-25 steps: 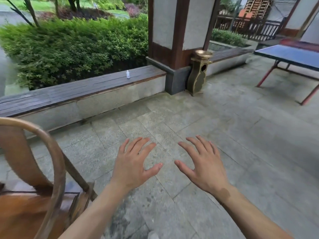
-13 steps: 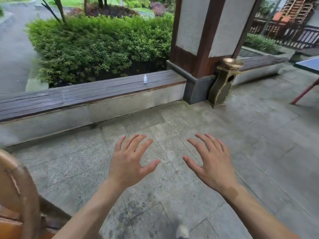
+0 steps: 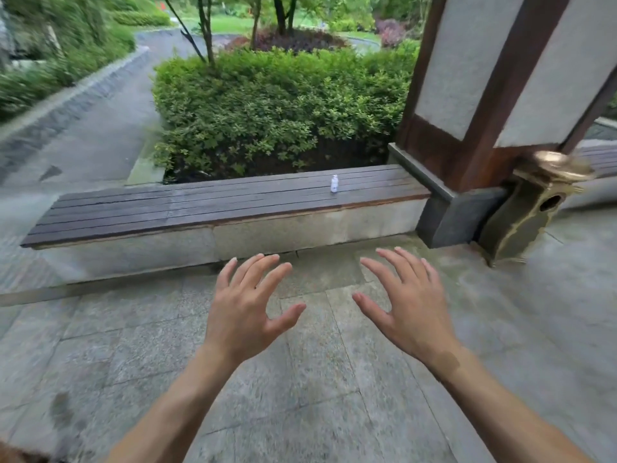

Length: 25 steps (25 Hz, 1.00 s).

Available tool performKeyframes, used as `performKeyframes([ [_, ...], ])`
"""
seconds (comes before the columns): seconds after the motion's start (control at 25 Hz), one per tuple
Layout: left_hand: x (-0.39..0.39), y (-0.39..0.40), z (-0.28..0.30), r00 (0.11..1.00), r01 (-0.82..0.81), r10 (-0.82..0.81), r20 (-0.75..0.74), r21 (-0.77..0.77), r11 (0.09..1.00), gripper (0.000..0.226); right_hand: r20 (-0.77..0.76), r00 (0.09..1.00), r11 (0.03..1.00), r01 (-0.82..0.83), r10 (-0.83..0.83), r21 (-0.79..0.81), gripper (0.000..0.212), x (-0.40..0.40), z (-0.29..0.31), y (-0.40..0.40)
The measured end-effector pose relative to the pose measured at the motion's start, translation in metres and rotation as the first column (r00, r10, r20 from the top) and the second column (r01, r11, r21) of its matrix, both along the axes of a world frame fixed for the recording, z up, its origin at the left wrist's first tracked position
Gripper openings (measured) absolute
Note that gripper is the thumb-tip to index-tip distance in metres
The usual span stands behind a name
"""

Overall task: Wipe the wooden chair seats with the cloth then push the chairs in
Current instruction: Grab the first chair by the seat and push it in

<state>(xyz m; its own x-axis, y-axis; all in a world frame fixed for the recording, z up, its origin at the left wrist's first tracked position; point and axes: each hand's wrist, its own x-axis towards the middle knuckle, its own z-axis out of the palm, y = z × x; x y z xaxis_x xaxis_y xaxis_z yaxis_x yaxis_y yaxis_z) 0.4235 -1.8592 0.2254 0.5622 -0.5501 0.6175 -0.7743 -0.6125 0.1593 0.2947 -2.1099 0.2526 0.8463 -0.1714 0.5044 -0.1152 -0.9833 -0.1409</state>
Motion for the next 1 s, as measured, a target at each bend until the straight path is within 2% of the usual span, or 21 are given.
performKeyframes([
  [0.32,0.153,-0.01,-0.009,0.984,-0.179,0.179,-0.01,-0.017,0.984,0.071,0.032,0.979,0.98,-0.2,0.2,0.01,0.056,0.201,-0.004,-0.025],
  [0.52,0.265,0.022,-0.008,0.951,-0.308,0.307,-0.035,-0.035,0.951,0.07,0.038,0.943,0.944,-0.33,0.331,-0.029,0.056,0.343,0.001,0.007],
  [0.68,0.333,0.072,-0.001,0.892,-0.451,0.449,-0.041,-0.066,0.89,0.068,0.03,0.879,0.879,-0.475,0.476,-0.043,0.056,0.449,0.012,0.058],
  [0.84,0.348,0.137,-0.001,0.769,-0.639,0.638,-0.036,-0.07,0.766,0.069,0.011,0.739,0.738,-0.672,0.674,-0.057,0.056,0.531,0.015,0.139],
  [0.92,0.341,0.172,-0.002,0.662,-0.75,0.747,-0.062,-0.06,0.659,0.068,0.005,0.621,0.62,-0.782,0.783,-0.062,0.054,0.56,0.013,0.19],
  [1.0,0.322,0.206,-0.005,0.512,-0.859,0.856,-0.063,-0.056,0.509,0.066,0.0,0.467,0.466,-0.883,0.884,-0.05,0.053,0.583,0.01,0.247],
])
